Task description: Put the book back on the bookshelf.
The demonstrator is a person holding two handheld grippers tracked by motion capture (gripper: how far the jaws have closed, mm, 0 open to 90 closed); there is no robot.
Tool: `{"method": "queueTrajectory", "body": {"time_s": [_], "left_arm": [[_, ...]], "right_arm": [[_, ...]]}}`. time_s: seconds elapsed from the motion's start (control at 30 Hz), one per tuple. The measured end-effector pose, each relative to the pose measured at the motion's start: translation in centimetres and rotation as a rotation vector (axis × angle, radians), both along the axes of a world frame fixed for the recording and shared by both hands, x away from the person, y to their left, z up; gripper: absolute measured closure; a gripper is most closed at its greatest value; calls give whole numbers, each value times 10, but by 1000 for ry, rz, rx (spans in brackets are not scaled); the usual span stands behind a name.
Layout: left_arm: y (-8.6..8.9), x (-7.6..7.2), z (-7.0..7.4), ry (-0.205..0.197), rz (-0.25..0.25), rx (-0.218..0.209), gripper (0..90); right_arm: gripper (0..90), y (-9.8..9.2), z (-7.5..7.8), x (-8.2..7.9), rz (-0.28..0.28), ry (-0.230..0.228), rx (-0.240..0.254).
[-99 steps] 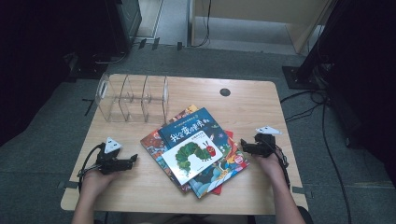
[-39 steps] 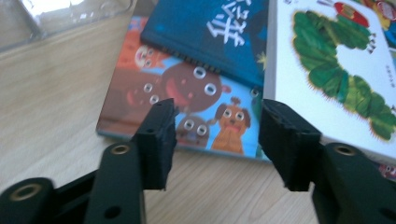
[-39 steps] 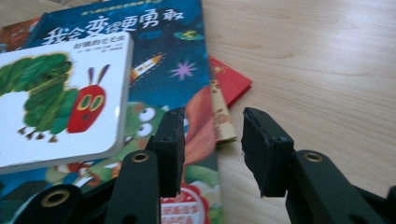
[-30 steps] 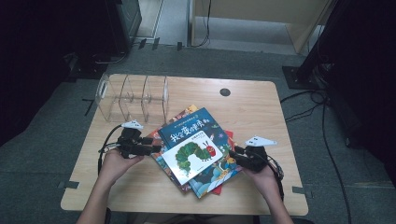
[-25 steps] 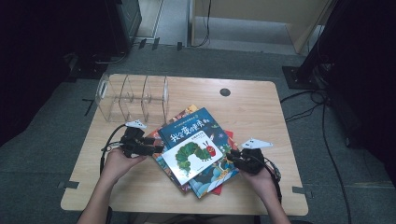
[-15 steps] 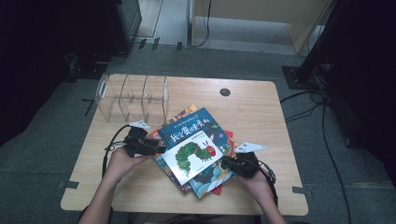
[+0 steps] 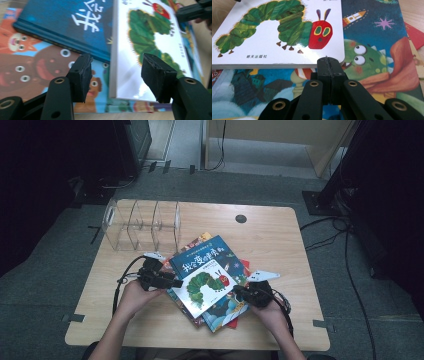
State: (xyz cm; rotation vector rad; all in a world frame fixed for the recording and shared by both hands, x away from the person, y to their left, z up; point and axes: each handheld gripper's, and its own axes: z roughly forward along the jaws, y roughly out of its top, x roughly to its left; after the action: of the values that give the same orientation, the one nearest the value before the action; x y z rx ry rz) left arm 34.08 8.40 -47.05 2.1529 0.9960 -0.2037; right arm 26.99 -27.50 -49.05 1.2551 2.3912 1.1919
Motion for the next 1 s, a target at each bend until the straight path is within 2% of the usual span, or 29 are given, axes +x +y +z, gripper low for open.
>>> {"method": "queueTrajectory", "body": {"time_s": [0.1, 0.27, 0.53, 0.67, 0.8, 0.93, 1.0], "left_arm": [[-1, -2, 0, -7, 2, 7, 438], [-2, -6, -5, 10, 4, 32, 445], [-5, -13, -6, 51, 6, 19, 470], [-8, -17, -6, 54, 14, 26, 455], [-8, -18, -6, 66, 20, 26, 461], [-8, -18, -5, 82, 32, 33, 466], [-7, -15, -3, 74, 49, 53, 454]], "right_arm": [[896, 1, 0, 3, 7, -5, 0], [900, 4, -2, 10, 7, 2, 21], [900, 13, -2, 20, 6, -6, 20], [900, 17, -2, 28, 8, -18, 18], [900, 18, -5, 34, 1, -26, 42], [900, 18, -4, 35, -1, -19, 44], [900, 18, -3, 32, 8, -11, 37]]}}
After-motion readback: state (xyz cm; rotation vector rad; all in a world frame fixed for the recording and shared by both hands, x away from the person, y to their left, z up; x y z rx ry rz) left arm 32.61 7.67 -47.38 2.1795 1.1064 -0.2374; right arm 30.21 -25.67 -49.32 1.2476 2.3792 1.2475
